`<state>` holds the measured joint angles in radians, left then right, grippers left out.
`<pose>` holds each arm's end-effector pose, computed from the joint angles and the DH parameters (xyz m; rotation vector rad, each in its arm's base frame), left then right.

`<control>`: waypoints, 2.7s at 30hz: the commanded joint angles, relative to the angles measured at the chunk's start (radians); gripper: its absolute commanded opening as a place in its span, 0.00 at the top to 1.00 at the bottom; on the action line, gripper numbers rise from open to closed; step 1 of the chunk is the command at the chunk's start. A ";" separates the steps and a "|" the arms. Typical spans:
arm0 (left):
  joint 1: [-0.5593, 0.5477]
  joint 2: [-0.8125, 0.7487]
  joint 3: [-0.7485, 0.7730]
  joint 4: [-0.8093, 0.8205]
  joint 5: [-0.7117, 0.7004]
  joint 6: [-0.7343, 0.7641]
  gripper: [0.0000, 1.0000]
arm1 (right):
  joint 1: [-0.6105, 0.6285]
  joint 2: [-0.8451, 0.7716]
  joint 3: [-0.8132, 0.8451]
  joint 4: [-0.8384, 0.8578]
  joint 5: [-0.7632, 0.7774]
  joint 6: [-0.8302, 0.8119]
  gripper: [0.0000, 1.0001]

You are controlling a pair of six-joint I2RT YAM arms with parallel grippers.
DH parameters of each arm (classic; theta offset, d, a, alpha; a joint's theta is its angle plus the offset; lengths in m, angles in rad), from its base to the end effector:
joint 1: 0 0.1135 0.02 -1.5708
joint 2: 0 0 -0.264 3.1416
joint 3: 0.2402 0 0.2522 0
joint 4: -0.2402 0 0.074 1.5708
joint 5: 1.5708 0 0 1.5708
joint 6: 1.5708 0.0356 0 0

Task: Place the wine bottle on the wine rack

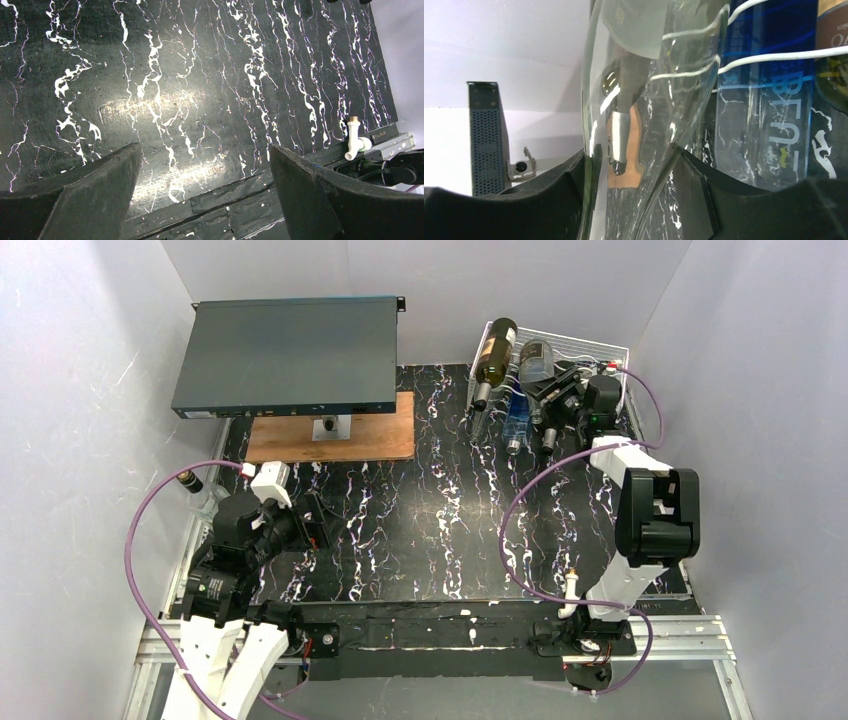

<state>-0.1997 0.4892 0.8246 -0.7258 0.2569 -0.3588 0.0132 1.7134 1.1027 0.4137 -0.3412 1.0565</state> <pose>0.0950 -0.0285 0.3336 0.0135 1.9991 -0.6150 0.3979 0.0172 0.2625 0.7015 1.7498 1.0570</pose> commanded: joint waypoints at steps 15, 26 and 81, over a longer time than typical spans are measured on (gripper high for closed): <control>-0.001 0.011 -0.004 0.002 -0.004 0.011 0.01 | -0.004 0.047 0.160 0.345 0.040 -0.114 0.99; -0.001 0.014 -0.004 0.002 -0.007 0.010 0.01 | -0.004 0.128 0.193 0.355 0.052 -0.143 0.99; -0.001 0.009 -0.004 0.002 0.001 0.012 0.01 | 0.129 -0.220 -0.103 -0.205 0.312 -0.364 0.19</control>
<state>-0.1997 0.5003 0.8246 -0.7258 0.2512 -0.3584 0.1379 1.5307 1.0252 0.2035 -0.0612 0.6865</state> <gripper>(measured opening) 0.994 0.815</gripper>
